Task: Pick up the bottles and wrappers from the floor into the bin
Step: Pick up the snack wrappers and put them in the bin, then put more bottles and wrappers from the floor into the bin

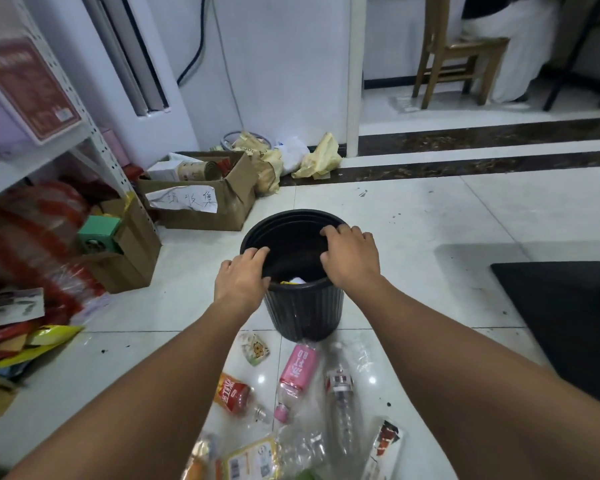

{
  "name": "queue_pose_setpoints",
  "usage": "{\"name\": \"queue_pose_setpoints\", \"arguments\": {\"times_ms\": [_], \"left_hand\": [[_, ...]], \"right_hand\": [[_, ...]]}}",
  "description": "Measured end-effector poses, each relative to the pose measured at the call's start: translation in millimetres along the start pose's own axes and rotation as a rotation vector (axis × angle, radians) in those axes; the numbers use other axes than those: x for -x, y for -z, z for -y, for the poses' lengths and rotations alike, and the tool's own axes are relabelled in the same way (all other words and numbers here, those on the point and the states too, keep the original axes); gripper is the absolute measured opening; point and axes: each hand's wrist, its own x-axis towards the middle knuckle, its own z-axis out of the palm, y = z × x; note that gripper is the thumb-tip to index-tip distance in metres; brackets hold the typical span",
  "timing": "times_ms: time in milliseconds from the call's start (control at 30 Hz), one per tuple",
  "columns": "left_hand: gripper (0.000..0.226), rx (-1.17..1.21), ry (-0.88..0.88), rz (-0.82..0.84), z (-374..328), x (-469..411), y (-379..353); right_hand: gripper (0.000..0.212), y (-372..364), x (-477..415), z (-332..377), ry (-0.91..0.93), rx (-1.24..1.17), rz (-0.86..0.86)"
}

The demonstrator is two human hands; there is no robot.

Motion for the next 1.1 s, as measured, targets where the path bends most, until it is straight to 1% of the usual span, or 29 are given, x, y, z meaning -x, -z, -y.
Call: {"name": "queue_pose_setpoints", "arguments": {"times_ms": [167, 333, 500, 600, 667, 800, 900, 1100], "left_hand": [[0.051, 0.021, -0.010, 0.001, 2.7, 41.5, 24.8], [0.052, 0.018, -0.011, 0.025, 8.1, 99.3, 52.9], [0.051, 0.022, -0.030, -0.003, 15.2, 164.9, 88.2], [0.051, 0.029, -0.018, -0.021, 26.1, 189.4, 103.8], [0.051, 0.036, -0.008, -0.017, 30.6, 205.2, 110.2], [0.050, 0.041, 0.002, -0.042, 34.3, 234.9, 110.6], [0.050, 0.042, 0.036, -0.051, 36.6, 255.0, 102.1], [0.051, 0.023, 0.036, -0.053, 42.9, 294.1, 73.2]], "right_hand": [[0.054, 19.0, 40.6, 21.2, 0.001, 0.012, 0.071], [0.059, 39.7, 97.3, 41.0, 0.001, 0.025, 0.148], [0.056, 69.6, 158.4, 64.7, -0.016, 0.018, 0.108], [0.054, 80.3, 184.2, 76.7, -0.009, 0.008, 0.057], [0.052, 84.1, 203.4, 81.9, -0.008, 0.016, 0.056], [0.049, 83.6, 234.4, 95.0, -0.004, 0.034, 0.083], [0.047, 75.7, 250.0, 110.2, 0.040, 0.037, 0.082], [0.051, 43.3, 291.5, 127.7, 0.077, 0.051, 0.080]]}}
